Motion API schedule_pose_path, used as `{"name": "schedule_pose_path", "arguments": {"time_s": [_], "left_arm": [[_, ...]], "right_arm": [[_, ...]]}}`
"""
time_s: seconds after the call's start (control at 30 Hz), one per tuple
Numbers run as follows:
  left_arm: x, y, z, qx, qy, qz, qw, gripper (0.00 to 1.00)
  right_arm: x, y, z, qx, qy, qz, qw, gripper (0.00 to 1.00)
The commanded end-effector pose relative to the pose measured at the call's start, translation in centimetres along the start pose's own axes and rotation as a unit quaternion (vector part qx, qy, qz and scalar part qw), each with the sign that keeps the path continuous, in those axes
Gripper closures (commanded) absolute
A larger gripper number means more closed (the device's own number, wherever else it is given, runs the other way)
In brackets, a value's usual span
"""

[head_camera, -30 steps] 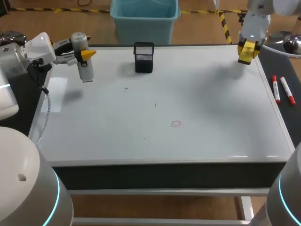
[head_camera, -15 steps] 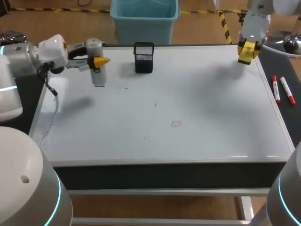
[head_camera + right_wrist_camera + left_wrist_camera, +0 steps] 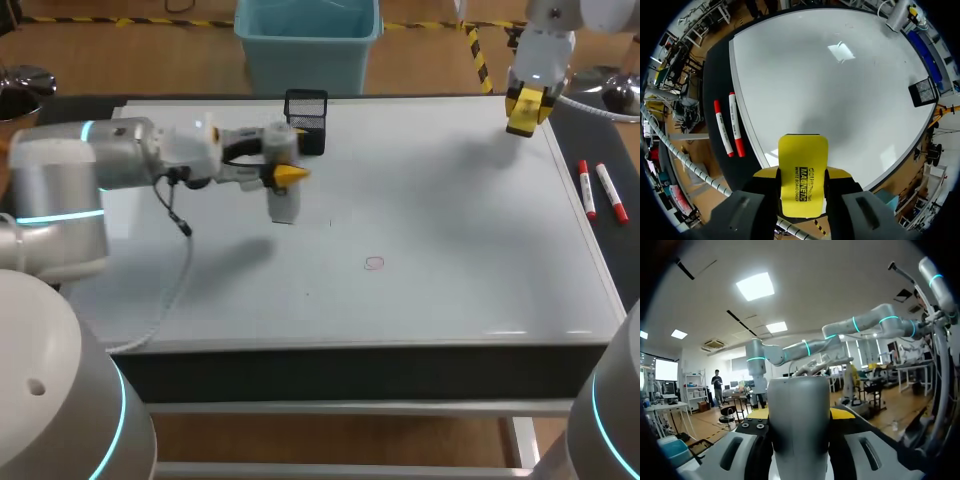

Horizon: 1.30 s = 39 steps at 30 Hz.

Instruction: Pick up the inspection probe, press it on each red-marked spot on the whiteboard one by one, put down the probe, pick up the eraser, and wipe off all the red marks.

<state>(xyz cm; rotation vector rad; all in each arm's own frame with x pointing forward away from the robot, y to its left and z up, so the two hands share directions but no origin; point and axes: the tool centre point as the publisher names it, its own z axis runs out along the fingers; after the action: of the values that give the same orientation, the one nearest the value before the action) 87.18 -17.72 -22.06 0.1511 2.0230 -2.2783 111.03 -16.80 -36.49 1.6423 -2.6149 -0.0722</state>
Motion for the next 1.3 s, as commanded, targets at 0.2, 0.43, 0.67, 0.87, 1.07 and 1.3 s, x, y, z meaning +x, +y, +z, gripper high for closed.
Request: {"name": "schedule_pose_path", "arguments": {"time_s": [0.2,0.43,0.67,0.87,1.07,1.3], "left_arm": [[1.5,2.2,8.2,0.016,0.047,-0.028,0.998,1.00],[3.0,3.3,11.3,0.023,0.079,-0.034,0.996,1.00],[4.1,4.6,13.8,0.024,0.100,-0.045,0.994,1.00],[4.4,5.3,14.1,0.026,0.093,-0.050,0.994,1.00],[4.7,6.0,14.4,0.027,0.092,-0.054,0.994,1.00],[4.9,6.7,14.2,0.021,0.090,-0.057,0.994,1.00]], "right_arm": [[0.0,-0.2,-0.1,-0.001,0.002,-0.001,1.000,1.00],[0.0,-0.2,-0.1,-0.001,0.002,-0.001,1.000,1.00],[0.0,-0.2,-0.1,-0.001,0.002,-0.001,1.000,1.00],[0.0,-0.2,-0.1,-0.001,0.002,-0.001,1.000,1.00],[0.0,-0.2,-0.1,-0.001,0.002,-0.001,1.000,1.00],[0.0,-0.2,-0.1,-0.001,0.002,-0.001,1.000,1.00]]}}
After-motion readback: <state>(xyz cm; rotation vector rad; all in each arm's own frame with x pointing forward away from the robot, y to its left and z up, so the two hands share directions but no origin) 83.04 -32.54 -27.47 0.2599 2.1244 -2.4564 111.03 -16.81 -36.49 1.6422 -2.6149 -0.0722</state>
